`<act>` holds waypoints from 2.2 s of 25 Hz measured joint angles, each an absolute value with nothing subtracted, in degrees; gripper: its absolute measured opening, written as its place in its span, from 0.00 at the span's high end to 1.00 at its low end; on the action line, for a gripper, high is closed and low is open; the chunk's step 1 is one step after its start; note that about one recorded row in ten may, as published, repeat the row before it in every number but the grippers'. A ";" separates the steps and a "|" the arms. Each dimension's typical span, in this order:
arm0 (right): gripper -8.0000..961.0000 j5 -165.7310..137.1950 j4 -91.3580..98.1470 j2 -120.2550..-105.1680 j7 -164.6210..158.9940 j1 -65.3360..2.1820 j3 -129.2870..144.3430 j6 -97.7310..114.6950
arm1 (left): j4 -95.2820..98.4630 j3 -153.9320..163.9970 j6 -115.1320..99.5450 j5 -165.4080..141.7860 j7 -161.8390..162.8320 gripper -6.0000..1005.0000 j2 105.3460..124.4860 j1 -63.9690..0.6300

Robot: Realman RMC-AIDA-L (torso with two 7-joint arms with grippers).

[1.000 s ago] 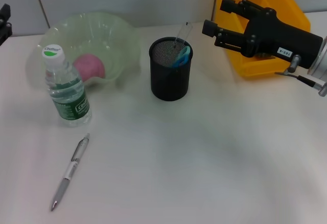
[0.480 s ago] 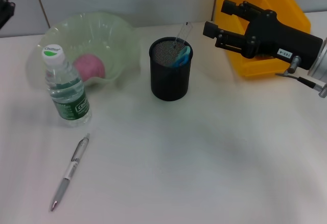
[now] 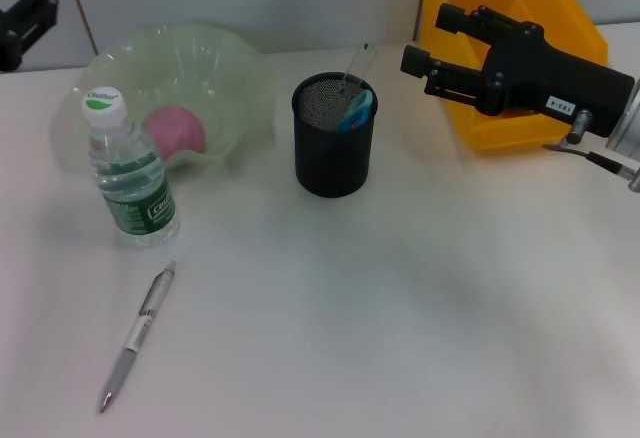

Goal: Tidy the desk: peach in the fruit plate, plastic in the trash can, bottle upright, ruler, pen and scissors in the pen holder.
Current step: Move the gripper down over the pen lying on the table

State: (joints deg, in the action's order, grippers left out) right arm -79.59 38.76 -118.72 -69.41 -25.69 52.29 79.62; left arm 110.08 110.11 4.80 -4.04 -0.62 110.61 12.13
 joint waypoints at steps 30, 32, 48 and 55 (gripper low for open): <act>0.15 -79.80 39.76 -118.39 -69.78 -24.18 52.06 79.65 | 118.13 77.07 58.48 56.78 -49.16 0.22 118.38 -1.55; 0.15 -79.80 39.78 -118.37 -69.78 -23.97 51.81 79.67 | 118.14 76.43 60.81 57.03 -48.91 0.22 118.14 -2.22; 0.15 -79.86 39.99 -118.52 -69.21 -22.85 50.76 79.73 | 117.80 76.05 79.31 55.32 -44.07 0.21 118.45 -5.55; 0.15 -79.89 39.99 -118.69 -68.41 -22.44 50.77 79.71 | 117.63 81.11 79.55 46.89 -37.95 0.21 118.49 -5.41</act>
